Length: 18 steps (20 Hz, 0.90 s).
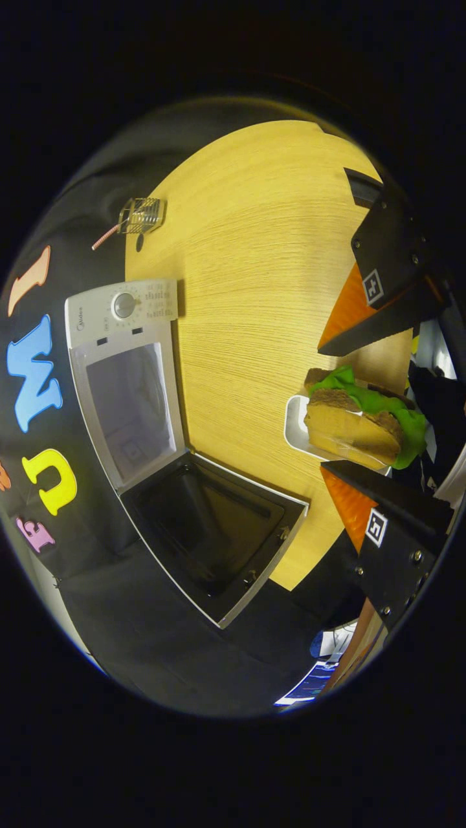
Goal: Open the microwave, put the food inside, and close the microwave door.
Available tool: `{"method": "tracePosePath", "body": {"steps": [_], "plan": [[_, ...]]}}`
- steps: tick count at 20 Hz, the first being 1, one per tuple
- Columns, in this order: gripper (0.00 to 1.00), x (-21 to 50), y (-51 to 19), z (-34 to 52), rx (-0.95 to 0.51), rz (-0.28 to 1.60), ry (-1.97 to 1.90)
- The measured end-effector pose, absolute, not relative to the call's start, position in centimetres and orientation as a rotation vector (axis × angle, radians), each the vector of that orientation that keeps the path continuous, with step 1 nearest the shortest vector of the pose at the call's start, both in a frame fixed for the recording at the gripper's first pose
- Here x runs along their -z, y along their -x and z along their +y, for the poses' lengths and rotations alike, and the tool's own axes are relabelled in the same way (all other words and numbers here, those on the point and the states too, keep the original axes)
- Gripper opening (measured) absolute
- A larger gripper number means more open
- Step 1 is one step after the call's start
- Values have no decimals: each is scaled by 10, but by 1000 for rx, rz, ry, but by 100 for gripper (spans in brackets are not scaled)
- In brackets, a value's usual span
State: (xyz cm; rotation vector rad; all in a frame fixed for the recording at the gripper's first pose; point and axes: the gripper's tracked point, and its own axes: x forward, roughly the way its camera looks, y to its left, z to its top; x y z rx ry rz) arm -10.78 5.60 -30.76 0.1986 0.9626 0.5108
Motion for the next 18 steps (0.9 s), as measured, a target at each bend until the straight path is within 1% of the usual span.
{"method": "tracePosePath", "body": {"steps": [2, 5, 6, 7, 8, 9, 10, 11, 12, 18], "plan": [[96, 314, 112, 58, -497, 1002, -226], [60, 316, 111, 61, -467, 1028, -279], [57, 313, 111, 59, -459, 1034, -287], [47, 318, 108, 63, -447, 1036, -308], [46, 314, 109, 62, -441, 1042, -320], [33, 313, 107, 61, -432, 1051, -342], [33, 313, 109, 62, -415, 1061, -344], [27, 307, 106, 58, -391, 1055, -364], [22, 307, 107, 64, -397, 1067, -368], [22, 276, 101, 66, -376, 1046, -467]]}}
